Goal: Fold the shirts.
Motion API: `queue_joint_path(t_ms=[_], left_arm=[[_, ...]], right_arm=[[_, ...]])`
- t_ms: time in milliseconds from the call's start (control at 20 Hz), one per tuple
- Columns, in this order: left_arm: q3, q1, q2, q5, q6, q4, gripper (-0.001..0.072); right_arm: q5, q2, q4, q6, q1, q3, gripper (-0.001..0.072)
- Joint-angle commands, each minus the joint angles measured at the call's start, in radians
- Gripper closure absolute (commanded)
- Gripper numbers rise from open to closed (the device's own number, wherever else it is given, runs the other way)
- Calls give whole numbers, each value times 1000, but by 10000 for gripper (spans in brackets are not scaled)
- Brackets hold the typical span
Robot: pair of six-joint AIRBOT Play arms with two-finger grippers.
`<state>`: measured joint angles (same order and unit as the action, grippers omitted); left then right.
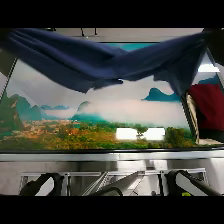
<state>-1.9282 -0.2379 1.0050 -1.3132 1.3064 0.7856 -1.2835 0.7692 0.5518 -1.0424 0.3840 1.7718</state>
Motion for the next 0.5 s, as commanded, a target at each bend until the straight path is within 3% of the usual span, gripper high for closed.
queue_joint_path(t_ms=[0, 200, 350, 450], left_arm=[[-80, -100, -105, -6, 3, 54, 698], [60, -108, -107, -19, -5, 51, 698], [233, -98, -38, -63, -9, 52, 697], [352, -46, 27, -76, -55, 51, 697]], right_arm=[[42, -87, 13, 27, 27, 71, 693], [-61, -26, -16, 26, 25, 38, 692], [-127, 74, -63, 26, -6, -117, 692], [-131, 146, -59, 69, -72, -260, 692]])
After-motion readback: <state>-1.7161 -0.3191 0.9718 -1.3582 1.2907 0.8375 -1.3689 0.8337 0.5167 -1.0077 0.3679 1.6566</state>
